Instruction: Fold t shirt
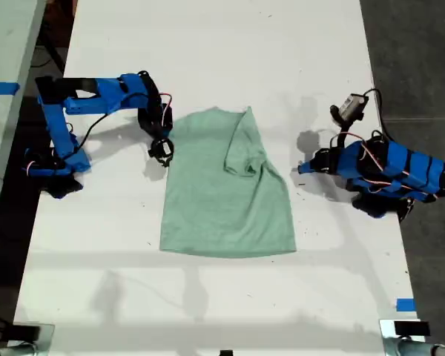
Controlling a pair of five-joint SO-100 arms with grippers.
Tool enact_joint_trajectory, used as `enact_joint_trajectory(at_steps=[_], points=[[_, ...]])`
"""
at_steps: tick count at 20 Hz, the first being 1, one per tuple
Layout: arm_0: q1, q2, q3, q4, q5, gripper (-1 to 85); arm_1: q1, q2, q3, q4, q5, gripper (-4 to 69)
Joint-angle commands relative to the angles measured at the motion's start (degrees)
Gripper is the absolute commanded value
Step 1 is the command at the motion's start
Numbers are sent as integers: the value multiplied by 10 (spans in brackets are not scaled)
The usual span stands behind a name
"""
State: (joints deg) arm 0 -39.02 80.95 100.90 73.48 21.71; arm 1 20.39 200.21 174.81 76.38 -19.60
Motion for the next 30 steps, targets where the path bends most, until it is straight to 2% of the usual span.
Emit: enact_joint_trajectory(at_steps=[1, 4, 10, 11, 14, 15, 16, 17, 18, 20, 21, 26, 30], points=[[24, 25, -85, 81, -9, -2, -2, 7, 27, 4, -9, 12], [50, 38, -224, 150, 0, -2, -2, 7, 27, 4, -9, 12], [124, -33, -429, 149, 10, -2, -2, 7, 27, 4, -10, 12], [136, -50, -454, 138, 12, -2, -2, 7, 27, 4, -10, 12], [179, -75, -451, 28, 49, -2, -2, 7, 26, 4, -10, 12], [197, -94, -449, -11, 59, 59, -2, 7, 26, 4, -11, 12], [214, -136, -455, -41, 71, 333, -2, 7, 26, 4, -11, 12], [223, -187, -454, -55, 70, 470, -3, 7, 26, 4, -11, 12], [228, -237, -454, -62, 59, 414, -3, 7, 26, 4, -11, 12], [230, -273, -454, -57, 38, 175, -3, 7, 26, 4, -11, 12], [226, -258, -454, -43, 33, 135, -3, 7, 26, 3, -11, 12], [179, -8, -440, 59, 41, 140, -2, 8, 26, 3, -11, 12], [97, 250, -323, 83, 2, 140, -1, 8, 26, 3, -11, 12]])
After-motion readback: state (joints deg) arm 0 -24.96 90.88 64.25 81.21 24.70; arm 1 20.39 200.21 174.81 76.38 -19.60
